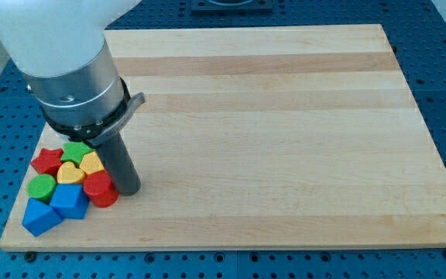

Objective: Slide blue triangle slightly right

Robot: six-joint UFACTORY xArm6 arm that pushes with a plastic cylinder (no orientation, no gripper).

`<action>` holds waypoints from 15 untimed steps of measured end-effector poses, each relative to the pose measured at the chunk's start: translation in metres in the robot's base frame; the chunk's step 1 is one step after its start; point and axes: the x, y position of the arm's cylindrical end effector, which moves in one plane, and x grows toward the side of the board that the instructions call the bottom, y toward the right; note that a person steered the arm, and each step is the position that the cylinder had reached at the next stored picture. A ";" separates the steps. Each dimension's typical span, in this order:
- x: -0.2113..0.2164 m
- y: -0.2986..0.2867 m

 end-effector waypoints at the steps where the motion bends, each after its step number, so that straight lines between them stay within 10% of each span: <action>1: -0.059 0.029; 4: -0.146 -0.163; 10: 0.031 -0.162; 15: 0.057 -0.123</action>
